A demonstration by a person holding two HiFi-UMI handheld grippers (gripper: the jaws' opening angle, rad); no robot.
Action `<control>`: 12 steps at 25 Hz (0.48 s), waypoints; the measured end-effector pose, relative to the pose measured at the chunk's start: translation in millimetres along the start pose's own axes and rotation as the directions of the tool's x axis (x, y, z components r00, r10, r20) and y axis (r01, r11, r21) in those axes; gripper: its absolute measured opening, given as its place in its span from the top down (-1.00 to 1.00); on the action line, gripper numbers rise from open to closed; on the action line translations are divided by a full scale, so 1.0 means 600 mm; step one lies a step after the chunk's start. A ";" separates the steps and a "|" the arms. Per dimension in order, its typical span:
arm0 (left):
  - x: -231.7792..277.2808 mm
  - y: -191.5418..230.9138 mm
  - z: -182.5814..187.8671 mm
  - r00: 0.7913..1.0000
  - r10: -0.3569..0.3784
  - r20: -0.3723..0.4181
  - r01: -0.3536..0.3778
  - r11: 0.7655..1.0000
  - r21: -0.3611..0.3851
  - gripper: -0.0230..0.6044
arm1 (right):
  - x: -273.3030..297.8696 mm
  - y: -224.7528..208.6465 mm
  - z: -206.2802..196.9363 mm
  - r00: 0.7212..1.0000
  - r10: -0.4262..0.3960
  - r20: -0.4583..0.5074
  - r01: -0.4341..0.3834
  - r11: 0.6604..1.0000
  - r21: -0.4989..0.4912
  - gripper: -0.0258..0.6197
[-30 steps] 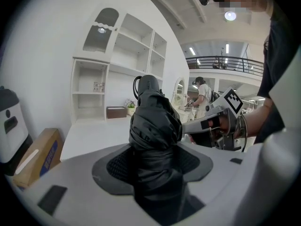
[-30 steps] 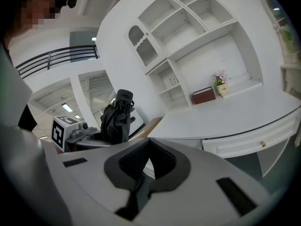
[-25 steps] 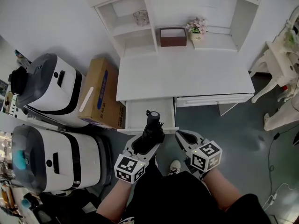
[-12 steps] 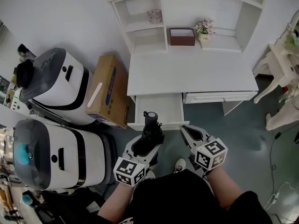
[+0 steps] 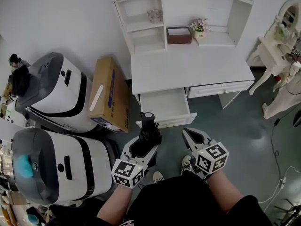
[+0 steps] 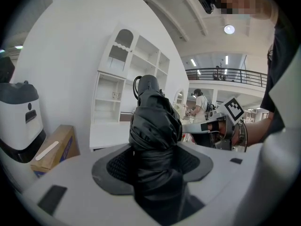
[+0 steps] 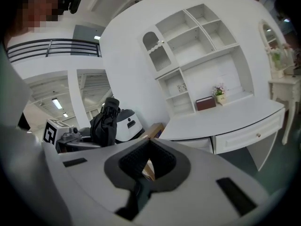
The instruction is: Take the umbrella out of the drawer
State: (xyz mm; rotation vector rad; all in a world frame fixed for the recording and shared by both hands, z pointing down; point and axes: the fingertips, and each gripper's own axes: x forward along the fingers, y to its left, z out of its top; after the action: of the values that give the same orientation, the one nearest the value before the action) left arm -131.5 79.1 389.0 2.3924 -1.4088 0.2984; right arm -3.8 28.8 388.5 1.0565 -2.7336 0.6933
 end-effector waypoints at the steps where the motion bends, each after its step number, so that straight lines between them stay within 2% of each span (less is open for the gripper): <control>1: -0.008 0.004 -0.004 1.000 -0.007 0.001 0.007 1.000 -0.001 0.11 | -0.003 0.011 -0.006 1.000 -0.011 0.001 0.011 1.000 -0.002 0.92; 12: -0.074 0.015 -0.039 0.997 -0.072 0.002 0.072 0.997 -0.011 0.11 | -0.036 0.071 -0.058 0.994 -0.111 0.011 0.110 0.994 0.010 0.92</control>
State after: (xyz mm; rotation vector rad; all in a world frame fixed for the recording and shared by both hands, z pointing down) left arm -161.1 120.3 396.7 2.4284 -1.3185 0.2702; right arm -17.5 85.8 397.3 1.2069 -2.6596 0.6864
